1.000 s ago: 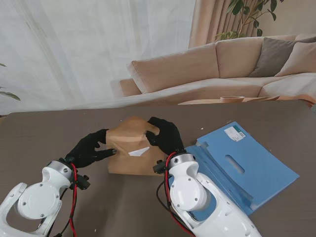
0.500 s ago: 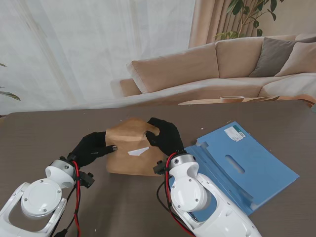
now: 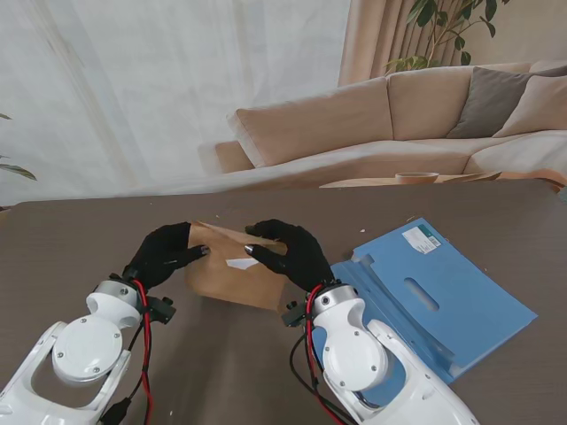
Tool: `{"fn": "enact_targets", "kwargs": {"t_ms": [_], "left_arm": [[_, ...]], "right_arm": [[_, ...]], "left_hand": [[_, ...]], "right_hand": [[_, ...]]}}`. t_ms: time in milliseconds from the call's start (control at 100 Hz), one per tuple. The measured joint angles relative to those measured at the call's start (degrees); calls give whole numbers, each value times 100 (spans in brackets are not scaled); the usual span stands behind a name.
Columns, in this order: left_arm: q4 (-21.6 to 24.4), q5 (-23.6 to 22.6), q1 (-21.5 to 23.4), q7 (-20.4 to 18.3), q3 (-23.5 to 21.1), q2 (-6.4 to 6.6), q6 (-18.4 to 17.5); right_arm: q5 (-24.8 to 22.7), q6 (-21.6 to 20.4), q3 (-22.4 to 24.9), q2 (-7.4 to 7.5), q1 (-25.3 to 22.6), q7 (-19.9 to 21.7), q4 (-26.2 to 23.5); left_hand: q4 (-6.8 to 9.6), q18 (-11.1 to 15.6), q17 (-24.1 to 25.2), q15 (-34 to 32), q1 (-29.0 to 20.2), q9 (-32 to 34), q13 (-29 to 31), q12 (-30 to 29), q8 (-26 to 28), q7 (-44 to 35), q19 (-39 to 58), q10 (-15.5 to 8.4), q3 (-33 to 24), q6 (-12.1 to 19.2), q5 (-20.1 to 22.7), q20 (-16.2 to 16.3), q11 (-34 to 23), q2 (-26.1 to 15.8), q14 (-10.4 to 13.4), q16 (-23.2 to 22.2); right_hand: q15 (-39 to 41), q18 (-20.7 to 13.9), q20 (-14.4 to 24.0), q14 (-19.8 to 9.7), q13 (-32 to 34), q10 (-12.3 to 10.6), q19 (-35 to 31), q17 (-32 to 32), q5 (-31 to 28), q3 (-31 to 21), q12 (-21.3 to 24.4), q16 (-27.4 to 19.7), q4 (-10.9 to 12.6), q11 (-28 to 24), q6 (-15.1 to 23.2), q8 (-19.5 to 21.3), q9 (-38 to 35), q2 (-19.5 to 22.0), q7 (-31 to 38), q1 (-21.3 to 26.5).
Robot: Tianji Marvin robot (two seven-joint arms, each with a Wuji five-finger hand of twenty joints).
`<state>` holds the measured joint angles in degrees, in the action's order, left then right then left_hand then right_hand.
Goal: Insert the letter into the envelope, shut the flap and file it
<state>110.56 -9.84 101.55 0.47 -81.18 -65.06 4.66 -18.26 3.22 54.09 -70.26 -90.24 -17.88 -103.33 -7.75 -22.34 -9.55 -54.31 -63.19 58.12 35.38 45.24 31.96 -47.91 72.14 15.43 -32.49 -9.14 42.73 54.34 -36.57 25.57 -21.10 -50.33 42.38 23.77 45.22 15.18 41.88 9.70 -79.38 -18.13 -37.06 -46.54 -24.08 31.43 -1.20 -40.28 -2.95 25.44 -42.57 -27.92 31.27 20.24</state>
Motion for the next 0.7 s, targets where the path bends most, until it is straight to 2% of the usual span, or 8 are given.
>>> {"fn": "enact_targets", "kwargs": {"t_ms": [140,190,260,350,440,570,610,700], "left_arm": [[-50,-48,-68,96,33,-34,1],[-51,-58,-75,101,36,-38,4],[-52,-59,-82,101,40,-39,3],[-54,-16,-81,85,40,-40,-32],[-59,2,-71,58,30,-38,-148],[-59,35,-42,5,-8,-35,-293],[-49,49,-28,-23,-28,-32,-305],[-21,111,6,-79,-71,-24,-361]], "right_arm": [[352,-274,77,40,-73,87,-32],[499,-322,93,41,-85,91,-32],[508,-333,107,40,-90,91,-29],[526,-334,112,32,-85,75,0],[755,-332,113,8,-73,40,33],[1120,-288,114,-51,-61,-53,47],[1153,-264,115,-66,-58,-60,47],[1117,-189,116,-89,-51,-83,47]], "left_hand": [[-15,-2,0,-2,0,0,0,1,23,0,1,5,1,0,0,0,-1,0,-4,-14],[-15,-3,-2,-2,0,0,0,1,26,0,1,5,1,0,0,0,-1,0,-6,-17],[-16,-5,-17,-2,0,0,0,1,51,0,1,6,2,0,0,0,-1,0,-8,-17],[-17,-7,-18,-2,0,0,0,6,75,0,1,6,2,0,0,0,-1,0,-18,-26],[-17,-8,-18,-2,0,0,0,10,82,0,1,8,2,0,0,0,-1,0,-22,-32],[-16,-8,-18,-2,0,0,0,71,87,0,1,8,2,0,0,0,-1,0,-28,-55],[-16,-9,-18,-2,0,0,0,71,93,0,1,8,2,0,0,0,-1,0,-35,-56],[-16,-16,-18,-2,0,0,0,72,95,0,1,8,2,0,-1,0,-1,0,-41,-58]], "right_hand": [[-481,-2,-78,0,-326,-6,504,443,130,578,99,-144,-50,147,-86,-112,132,126,-174,-452],[-561,-2,-82,0,-380,-6,604,511,130,731,122,-161,-111,192,-86,-165,121,315,-194,-595],[-566,-2,-84,0,-390,-6,659,528,130,859,140,-187,-112,202,-86,-172,121,487,-204,-581],[-566,-2,-84,0,-390,5,665,563,107,1004,142,-198,-112,202,-92,-174,116,728,-204,-819],[-462,-1,-75,5,-379,132,655,444,-13,1349,117,-211,-112,193,-145,-187,71,1165,-204,-818],[-179,86,-57,225,-234,298,445,287,-266,1643,109,-156,-110,177,-281,-252,-232,1584,-210,-818],[-152,92,-3,278,-173,322,374,239,-292,1710,109,-144,-109,128,-282,-253,-382,1639,-231,-806],[99,116,84,283,-12,326,95,90,-389,1785,66,-80,-97,-37,-282,-254,-480,1560,-235,37]]}}
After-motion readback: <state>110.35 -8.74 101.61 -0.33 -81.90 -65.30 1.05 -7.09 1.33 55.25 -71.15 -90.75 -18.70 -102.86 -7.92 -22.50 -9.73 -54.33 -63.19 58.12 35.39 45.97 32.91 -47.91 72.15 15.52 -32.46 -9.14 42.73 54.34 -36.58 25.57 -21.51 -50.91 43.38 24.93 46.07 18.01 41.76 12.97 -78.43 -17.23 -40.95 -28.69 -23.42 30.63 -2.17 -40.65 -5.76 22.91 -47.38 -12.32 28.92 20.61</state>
